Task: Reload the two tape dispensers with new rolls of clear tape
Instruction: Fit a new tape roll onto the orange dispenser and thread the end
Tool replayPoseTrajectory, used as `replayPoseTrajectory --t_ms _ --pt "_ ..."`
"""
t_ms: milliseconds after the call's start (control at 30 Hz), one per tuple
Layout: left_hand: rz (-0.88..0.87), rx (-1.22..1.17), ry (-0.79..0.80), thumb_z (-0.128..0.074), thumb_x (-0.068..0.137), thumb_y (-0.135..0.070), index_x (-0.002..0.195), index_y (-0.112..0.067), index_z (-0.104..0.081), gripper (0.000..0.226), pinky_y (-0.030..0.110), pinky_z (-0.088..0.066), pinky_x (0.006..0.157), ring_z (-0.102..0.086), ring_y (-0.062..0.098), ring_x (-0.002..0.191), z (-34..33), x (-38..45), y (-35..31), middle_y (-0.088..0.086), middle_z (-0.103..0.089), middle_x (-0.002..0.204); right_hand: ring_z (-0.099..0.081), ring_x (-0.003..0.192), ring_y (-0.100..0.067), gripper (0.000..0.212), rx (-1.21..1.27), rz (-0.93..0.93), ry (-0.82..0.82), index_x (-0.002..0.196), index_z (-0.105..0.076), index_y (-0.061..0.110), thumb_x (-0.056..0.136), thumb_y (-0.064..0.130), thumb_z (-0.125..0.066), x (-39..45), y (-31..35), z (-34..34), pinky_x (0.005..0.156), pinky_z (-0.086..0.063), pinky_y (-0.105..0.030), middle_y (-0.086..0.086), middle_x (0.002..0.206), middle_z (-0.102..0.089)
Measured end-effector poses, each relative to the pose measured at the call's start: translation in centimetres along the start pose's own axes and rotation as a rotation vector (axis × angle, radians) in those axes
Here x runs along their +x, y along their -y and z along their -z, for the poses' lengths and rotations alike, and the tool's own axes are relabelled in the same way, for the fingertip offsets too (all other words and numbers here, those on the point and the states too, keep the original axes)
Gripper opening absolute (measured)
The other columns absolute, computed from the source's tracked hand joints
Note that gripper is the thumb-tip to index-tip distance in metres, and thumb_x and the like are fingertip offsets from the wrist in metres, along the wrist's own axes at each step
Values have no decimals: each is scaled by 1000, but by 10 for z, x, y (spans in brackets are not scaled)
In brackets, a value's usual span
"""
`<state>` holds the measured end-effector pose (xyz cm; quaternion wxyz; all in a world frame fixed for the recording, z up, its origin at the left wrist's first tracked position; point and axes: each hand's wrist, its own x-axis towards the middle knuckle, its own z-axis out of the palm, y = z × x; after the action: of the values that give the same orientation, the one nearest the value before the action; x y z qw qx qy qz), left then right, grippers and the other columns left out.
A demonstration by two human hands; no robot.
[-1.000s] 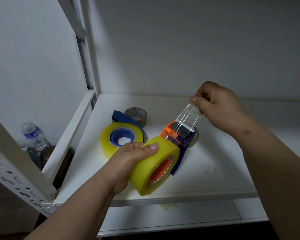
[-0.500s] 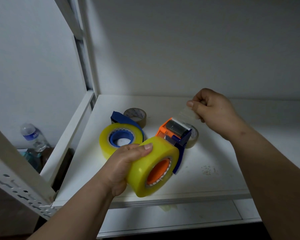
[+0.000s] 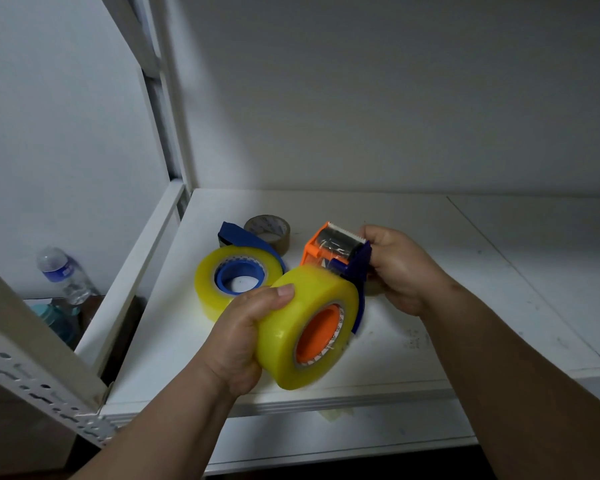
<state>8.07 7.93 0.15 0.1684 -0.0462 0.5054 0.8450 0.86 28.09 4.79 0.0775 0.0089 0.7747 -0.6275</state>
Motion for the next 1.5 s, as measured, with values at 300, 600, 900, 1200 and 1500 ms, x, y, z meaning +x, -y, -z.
replayPoseTrajectory --t_ms 300,600,900,1200,1500 --pt "-7 -179 56 -91 45 -33 106 -15 -77 65 48 -60 78 -72 36 94 -2 3 4 20 -73 112 -63 101 -42 32 384 -137 -36 120 -57 -3 88 0 -55 -6 1 -26 95 -46 -59 -33 119 -60" --pt "-23 -205 112 -95 38 -41 100 -20 -80 68 46 -60 73 -74 34 92 -1 1 6 16 -75 108 -57 113 -46 30 446 -211 50 123 -58 8 94 12 -50 -9 -3 -27 97 -44 -62 -29 121 -61" --pt "-32 -221 147 -95 37 -40 100 -20 -80 67 47 -59 75 -73 34 93 -4 -4 5 16 -75 109 -59 101 -40 37 483 -142 150 126 -55 8 95 -3 -40 -15 -4 -21 93 -48 -52 -28 120 -62" --pt "-31 -277 144 -95 40 -35 109 -15 -76 75 50 -59 77 -72 36 93 -7 -6 1 19 -73 111 -57 110 -43 32 395 -26 230 123 -59 3 93 0 -48 -23 -14 -9 103 -40 -58 -29 123 -60" --pt "-30 -274 64 -80 58 -36 114 -15 -74 60 48 -59 72 -74 34 90 -12 -4 -3 17 -74 109 -59 106 -30 50 370 105 298 130 -54 10 83 19 -40 -33 4 -12 95 -47 -45 -19 121 -62"
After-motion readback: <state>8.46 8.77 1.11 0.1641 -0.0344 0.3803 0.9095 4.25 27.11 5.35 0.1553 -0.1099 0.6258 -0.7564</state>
